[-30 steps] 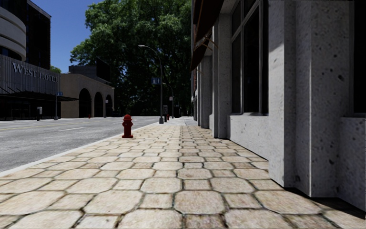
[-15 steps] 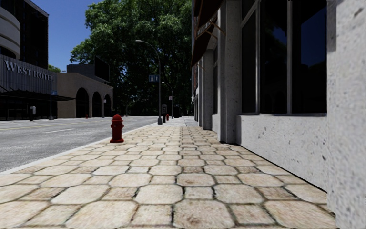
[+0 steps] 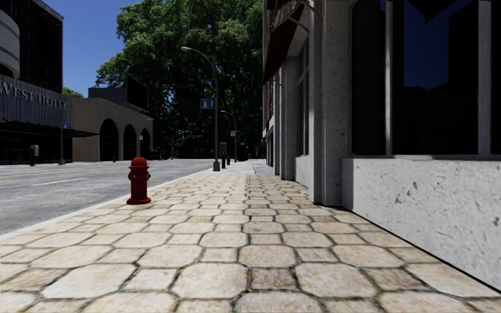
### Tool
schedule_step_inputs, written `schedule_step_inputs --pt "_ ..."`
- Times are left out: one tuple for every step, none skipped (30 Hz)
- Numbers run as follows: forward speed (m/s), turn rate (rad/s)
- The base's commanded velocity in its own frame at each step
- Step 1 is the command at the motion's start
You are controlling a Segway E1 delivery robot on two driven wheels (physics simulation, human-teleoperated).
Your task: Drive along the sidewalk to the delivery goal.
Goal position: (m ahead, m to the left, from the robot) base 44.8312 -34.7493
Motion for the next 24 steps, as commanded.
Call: schedule_step_inputs --pt "2.0 0.0" --pt "2.0 0.0" --pt "2.0 0.0" --pt "2.0 0.0" --pt "2.0 0.0" --pt "2.0 0.0" --pt "2.0 0.0" --pt "2.0 0.0" --pt "2.0 0.0" --pt "2.0 0.0" --pt "2.0 0.0" --pt "2.0 0.0" --pt "2.0 0.0" --pt "2.0 0.0" --pt "2.0 0.0" --pt "2.0 0.0" --pt "2.0 0.0" --pt "2.0 0.0" --pt "2.0 0.0" --pt "2.0 0.0" --pt "2.0 0.0" --pt "2.0 0.0" --pt "2.0 0.0" --pt "2.0 0.0"
